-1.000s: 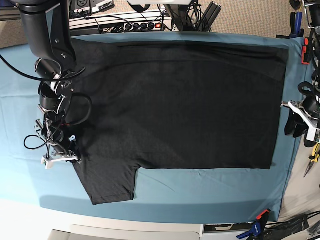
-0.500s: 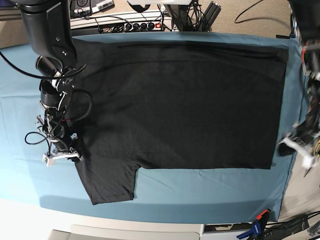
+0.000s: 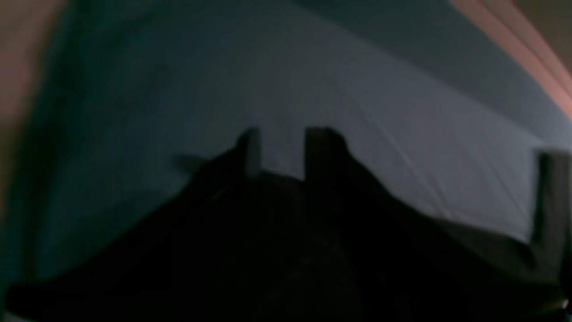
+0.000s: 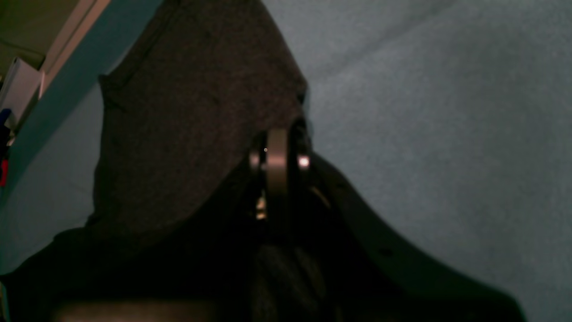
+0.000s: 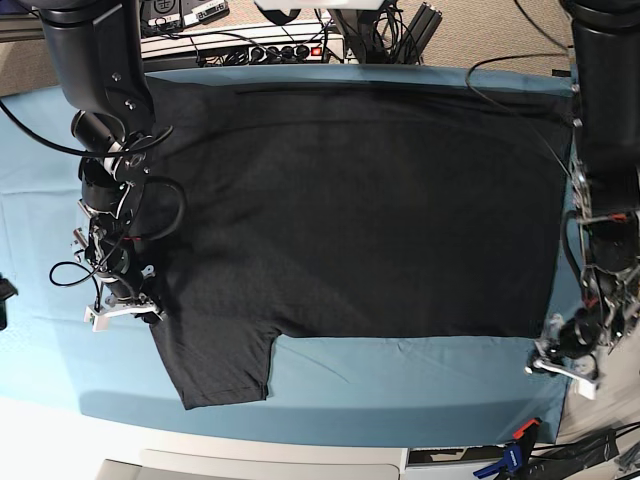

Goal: Fold the T-shirt properly
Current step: 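Reach the left gripper to the opposite hem corner and grasp it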

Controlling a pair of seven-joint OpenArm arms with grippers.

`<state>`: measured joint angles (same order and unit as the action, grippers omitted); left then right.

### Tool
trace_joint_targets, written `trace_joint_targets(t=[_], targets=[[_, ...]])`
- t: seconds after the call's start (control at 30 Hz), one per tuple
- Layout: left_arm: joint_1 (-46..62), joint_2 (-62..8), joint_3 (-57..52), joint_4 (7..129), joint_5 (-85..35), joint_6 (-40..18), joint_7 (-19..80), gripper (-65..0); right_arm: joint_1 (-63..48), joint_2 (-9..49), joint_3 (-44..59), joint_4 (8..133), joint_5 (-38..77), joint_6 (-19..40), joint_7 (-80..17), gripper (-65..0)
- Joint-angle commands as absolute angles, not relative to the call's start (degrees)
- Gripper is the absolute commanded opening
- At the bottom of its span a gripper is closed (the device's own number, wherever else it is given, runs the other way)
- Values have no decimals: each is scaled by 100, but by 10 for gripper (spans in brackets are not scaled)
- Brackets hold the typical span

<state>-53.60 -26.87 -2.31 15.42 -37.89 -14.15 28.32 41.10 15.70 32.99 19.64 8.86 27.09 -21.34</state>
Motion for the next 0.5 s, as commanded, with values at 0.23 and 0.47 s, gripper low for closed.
trace_joint_targets(t=[0.23, 0.47], targets=[[-5590, -3277, -255, 1352, -3750, -1396, 3529, -467, 4254, 1619, 3295, 2025, 832, 2733, -2182, -650], [-5581, -3347, -255, 897, -4316, -1804, 3767, -468, 4254, 1621, 3295, 2025, 832, 2738, -2180, -650]])
